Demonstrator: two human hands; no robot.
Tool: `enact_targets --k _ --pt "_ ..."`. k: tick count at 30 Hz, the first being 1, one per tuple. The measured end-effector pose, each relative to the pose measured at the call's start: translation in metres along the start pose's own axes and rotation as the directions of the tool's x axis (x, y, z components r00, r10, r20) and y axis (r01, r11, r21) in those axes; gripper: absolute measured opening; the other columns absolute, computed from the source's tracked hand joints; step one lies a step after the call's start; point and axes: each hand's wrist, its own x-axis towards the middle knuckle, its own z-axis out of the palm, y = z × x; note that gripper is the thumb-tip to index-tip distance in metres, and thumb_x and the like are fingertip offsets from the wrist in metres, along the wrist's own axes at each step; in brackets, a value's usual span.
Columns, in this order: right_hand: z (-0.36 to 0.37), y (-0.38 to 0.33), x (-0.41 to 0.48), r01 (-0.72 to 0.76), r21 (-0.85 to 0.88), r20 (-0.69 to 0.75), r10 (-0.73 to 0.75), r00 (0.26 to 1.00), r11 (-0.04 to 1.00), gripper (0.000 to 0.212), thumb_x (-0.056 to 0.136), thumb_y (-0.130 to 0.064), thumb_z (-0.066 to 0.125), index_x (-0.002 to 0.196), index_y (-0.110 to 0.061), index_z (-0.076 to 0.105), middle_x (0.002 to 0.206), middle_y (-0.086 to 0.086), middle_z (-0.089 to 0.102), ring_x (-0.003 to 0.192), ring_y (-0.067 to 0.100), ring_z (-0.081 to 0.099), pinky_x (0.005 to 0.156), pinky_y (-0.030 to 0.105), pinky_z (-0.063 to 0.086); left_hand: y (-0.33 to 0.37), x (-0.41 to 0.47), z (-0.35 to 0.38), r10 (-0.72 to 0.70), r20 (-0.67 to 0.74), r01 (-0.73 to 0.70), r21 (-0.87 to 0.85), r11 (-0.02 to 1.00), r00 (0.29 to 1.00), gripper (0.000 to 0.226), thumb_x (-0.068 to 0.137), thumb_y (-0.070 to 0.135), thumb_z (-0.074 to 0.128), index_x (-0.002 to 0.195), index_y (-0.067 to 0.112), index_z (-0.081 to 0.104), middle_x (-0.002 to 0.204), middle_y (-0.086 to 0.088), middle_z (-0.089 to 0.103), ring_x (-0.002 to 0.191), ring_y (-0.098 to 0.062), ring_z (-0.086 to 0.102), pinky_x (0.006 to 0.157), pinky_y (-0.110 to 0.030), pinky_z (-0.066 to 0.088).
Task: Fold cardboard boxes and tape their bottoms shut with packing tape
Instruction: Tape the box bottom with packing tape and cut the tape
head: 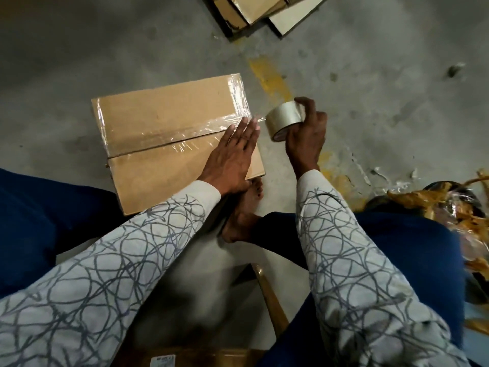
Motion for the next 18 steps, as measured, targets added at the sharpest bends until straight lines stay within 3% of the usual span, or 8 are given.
enact_targets --k 3,6,7,9,12,15,18 --pt "0.018 0.017 -0.001 -0.071 0.070 0.041 0.069 0.997 0.995 0.067 0.079 0.001 0.054 0.142 -0.023 0.051 0.123 0.018 0.051 0.106 0.029 0.055 0.077 0.019 0.030 0.003 0.004 0.004 -0.004 0.007 0.004 0.109 0.994 1.000 0.127 0.073 0.058 0.072 0.159 0.003 -0.003 0.167 -0.018 -0.010 0.155 -0.034 -0.009 0.126 -0.048 0.001" --pt "0.043 0.032 -0.004 -0.197 0.113 0.265 0.162 0.950 0.974 0.072 0.086 0.002 0.051 0.153 -0.018 0.036 0.136 0.019 0.049 0.123 0.031 0.051 0.093 0.019 0.035 0.013 0.010 0.002 -0.032 0.013 0.028 0.240 0.970 0.999 0.118 0.078 0.069 0.059 0.158 0.003 0.003 0.167 -0.020 -0.003 0.154 -0.038 -0.003 0.124 -0.052 0.007" --pt "0.049 0.033 -0.007 -0.255 0.138 0.341 0.196 0.919 0.957 0.077 0.085 -0.001 0.052 0.156 -0.022 0.030 0.140 0.017 0.049 0.125 0.032 0.052 0.102 0.027 0.040 0.017 0.013 0.000 -0.044 0.031 0.034 0.272 0.962 0.999 0.117 0.078 0.074 0.054 0.158 0.005 0.005 0.167 -0.020 -0.002 0.154 -0.039 -0.003 0.124 -0.054 0.007" --pt "0.056 0.041 -0.012 -0.346 0.214 0.385 0.246 0.889 0.913 0.086 0.082 -0.012 0.056 0.157 -0.037 0.021 0.140 0.012 0.051 0.120 0.033 0.058 0.101 0.046 0.051 0.026 0.021 -0.003 -0.068 0.071 0.041 0.334 0.942 0.995 0.115 0.078 0.079 0.047 0.158 0.007 0.007 0.166 -0.020 -0.002 0.154 -0.041 -0.004 0.123 -0.056 0.007" --pt "0.050 0.042 -0.012 -0.405 0.261 0.381 0.292 0.877 0.876 0.091 0.078 -0.017 0.054 0.156 -0.044 0.014 0.147 0.010 0.048 0.123 0.033 0.057 0.100 0.052 0.051 0.036 0.031 -0.012 -0.067 0.145 0.001 0.413 0.911 0.987 0.113 0.080 0.079 0.045 0.157 0.006 0.006 0.166 -0.022 0.001 0.153 -0.044 -0.002 0.122 -0.058 0.009" --pt "0.048 0.048 -0.013 -0.446 0.312 0.386 0.317 0.867 0.839 0.089 0.079 -0.010 0.051 0.159 -0.032 0.018 0.155 0.009 0.039 0.133 0.032 0.049 0.106 0.052 0.046 0.039 0.032 -0.020 -0.085 0.162 0.014 0.397 0.918 0.983 0.108 0.080 0.075 0.044 0.154 0.001 0.018 0.162 -0.025 0.017 0.151 -0.047 0.008 0.122 -0.059 0.009" --pt "0.060 0.066 -0.010 -0.479 0.337 0.353 0.363 0.862 0.810 0.074 0.078 -0.012 0.052 0.149 -0.026 0.038 0.140 0.012 0.050 0.121 0.029 0.056 0.101 0.053 0.050 0.042 0.025 -0.018 -0.047 0.038 0.037 0.232 0.972 0.998 0.091 0.082 0.061 0.050 0.144 -0.004 0.040 0.154 -0.031 0.034 0.149 -0.046 0.018 0.122 -0.059 0.006"
